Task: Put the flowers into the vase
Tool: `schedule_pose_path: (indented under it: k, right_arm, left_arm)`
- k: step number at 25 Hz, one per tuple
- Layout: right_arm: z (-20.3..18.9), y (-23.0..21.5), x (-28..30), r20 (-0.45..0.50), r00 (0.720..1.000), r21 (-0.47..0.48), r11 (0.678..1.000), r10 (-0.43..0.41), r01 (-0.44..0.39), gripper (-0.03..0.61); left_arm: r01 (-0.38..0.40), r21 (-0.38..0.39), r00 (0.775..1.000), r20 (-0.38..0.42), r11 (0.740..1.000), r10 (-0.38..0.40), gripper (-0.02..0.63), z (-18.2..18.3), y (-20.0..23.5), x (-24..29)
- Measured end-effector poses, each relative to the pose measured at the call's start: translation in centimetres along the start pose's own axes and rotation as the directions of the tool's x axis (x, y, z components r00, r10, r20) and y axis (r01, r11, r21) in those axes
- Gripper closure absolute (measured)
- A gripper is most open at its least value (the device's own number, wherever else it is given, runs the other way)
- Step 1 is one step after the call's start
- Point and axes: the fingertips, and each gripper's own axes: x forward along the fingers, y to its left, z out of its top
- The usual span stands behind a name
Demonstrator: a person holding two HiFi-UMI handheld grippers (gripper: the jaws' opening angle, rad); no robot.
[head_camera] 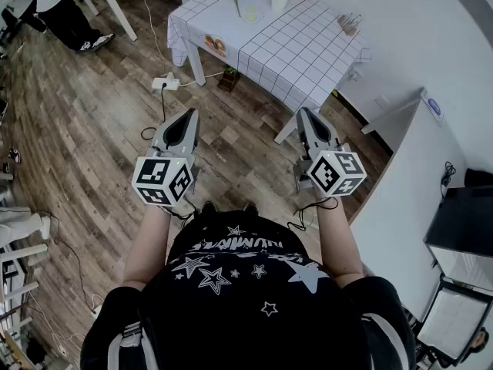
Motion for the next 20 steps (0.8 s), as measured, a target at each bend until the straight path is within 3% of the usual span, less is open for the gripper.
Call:
schedule_pose_path:
  k: [20]
  right_arm:
    - [-0.5, -0.5, -1.2, -0.019, 0.999, -0.003, 0.999, 0.048, -0.048, 0.568]
  left_arm:
    - [-0.036, -0.008, 0.999, -0.008, 0.999, 0.036, 0.604, -0.8, -1.9, -0.6]
